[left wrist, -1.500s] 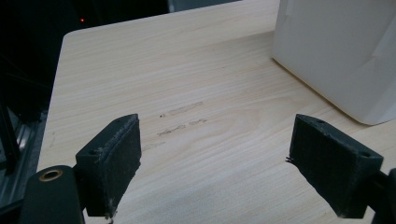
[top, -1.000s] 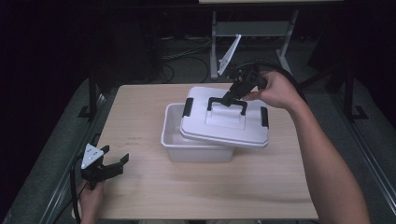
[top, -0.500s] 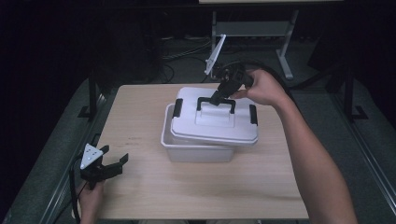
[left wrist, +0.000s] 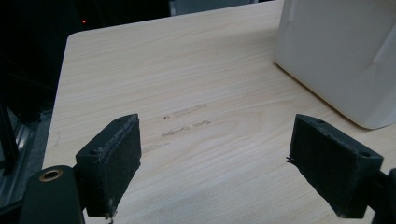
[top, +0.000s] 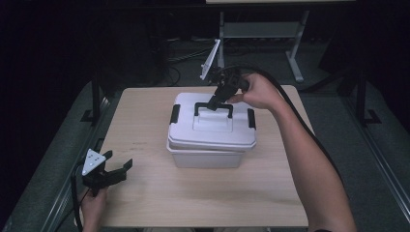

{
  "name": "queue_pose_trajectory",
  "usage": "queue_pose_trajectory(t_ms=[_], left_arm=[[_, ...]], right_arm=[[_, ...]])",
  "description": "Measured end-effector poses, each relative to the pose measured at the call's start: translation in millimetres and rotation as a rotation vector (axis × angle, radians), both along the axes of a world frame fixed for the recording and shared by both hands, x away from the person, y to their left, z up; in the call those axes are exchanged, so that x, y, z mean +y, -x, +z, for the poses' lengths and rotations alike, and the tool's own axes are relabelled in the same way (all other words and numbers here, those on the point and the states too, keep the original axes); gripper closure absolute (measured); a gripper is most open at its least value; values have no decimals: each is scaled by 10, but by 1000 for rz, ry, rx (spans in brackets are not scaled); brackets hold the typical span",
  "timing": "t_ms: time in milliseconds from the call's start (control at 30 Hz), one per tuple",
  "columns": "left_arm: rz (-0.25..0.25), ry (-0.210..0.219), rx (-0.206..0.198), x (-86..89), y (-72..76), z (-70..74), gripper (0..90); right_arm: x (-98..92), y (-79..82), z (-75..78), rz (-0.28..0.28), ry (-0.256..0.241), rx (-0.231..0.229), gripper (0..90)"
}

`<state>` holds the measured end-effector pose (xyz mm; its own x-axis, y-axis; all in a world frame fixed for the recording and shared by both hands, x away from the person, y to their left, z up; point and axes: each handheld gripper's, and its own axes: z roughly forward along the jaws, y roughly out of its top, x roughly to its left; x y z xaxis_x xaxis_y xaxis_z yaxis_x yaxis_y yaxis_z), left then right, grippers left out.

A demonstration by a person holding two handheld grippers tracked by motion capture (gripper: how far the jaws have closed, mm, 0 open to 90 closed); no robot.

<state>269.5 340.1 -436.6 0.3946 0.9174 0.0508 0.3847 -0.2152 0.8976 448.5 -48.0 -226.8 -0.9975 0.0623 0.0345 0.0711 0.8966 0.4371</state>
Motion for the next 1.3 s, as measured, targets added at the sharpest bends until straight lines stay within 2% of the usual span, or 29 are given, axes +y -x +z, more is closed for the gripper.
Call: queue_pose_trajectory(t_ms=[633,867,1033,1300], left_arm=[[5,1,-6,15,-1,4,161],[10,3,-11,24,-4,9,161],[13,6,-13,33,-2,9,161],[14,7,-12,34,-1,10,161]], right_arm=[[189,-113,-201,15,29,20,844],[260,-150,-322,24,39,30,844],[267,-179,-385,20,49,35,844],[222,-182,-428,14,34,46,841]])
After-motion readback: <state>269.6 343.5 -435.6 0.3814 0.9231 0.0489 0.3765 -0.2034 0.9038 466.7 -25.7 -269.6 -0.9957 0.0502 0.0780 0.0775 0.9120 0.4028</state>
